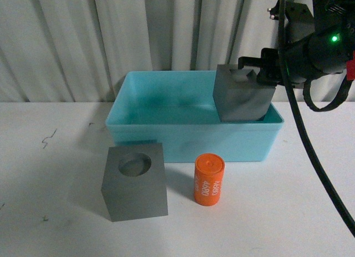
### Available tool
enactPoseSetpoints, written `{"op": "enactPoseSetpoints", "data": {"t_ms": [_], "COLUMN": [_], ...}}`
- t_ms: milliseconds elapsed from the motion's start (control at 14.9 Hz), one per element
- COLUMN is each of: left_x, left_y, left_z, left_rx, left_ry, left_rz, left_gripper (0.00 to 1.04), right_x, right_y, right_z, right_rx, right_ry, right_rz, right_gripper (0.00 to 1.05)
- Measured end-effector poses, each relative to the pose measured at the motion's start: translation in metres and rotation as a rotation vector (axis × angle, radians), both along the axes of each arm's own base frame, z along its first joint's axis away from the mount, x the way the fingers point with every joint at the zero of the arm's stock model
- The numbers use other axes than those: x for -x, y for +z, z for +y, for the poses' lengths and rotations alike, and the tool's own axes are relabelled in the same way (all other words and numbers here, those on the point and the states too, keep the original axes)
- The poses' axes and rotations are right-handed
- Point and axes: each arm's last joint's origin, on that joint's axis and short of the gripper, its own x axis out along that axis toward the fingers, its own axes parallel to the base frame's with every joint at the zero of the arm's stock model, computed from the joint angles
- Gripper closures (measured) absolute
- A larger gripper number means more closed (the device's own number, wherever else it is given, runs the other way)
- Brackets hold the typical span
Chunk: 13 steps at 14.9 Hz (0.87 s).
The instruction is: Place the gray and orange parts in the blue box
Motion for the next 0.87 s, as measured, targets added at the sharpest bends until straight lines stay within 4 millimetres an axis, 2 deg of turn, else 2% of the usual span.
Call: {"op": "enactPoseSetpoints", "data": {"t_ms": [67,201,268,335,402,536,603,670,737,872], "left_x": [0.000,0.000,0.000,0.000,0.000,0.000,0.000,0.000,0.000,0.000], "left_y": [0.000,0.000,0.000,0.000,0.000,0.000,0.000,0.000,0.000,0.000], "left_z": [0.000,0.000,0.000,0.000,0.000,0.000,0.000,0.000,0.000,0.000], "left_rx": [0.000,0.000,0.000,0.000,0.000,0.000,0.000,0.000,0.000,0.000], "left_ry": [0.000,0.000,0.000,0.000,0.000,0.000,0.000,0.000,0.000,0.001], "left_rz": [0.000,0.000,0.000,0.000,0.000,0.000,0.000,0.000,0.001,0.000], "left_gripper": [0.07,0.07,0.07,0.07,0.07,0.07,0.07,0.07,0.07,0.07], "right_x": [0.000,-0.001,0.026,0.119,0.221,0.273,0.275,0.274,0.283,0.295], "right_y": [-0.003,0.005,0.036,0.105,0.082,0.053,0.060,0.068,0.064,0.039], "right_z": [0.000,-0.001,-0.018,-0.078,-0.110,-0.106,-0.105,-0.105,-0.102,-0.092], "right_rx": [0.001,-0.014,-0.045,-0.118,-0.133,-0.132,-0.135,-0.104,-0.020,0.064], "right_ry": [-0.001,-0.031,-0.069,-0.160,-0.285,-0.311,-0.298,-0.261,-0.209,-0.184], "right_rz": [0.010,-0.066,-0.173,-0.324,-0.180,-0.088,-0.166,-0.364,-0.534,-0.563], "right_gripper": [0.81,0.59,0.35,0.04,0.06,0.06,0.07,0.14,0.28,0.54]}}
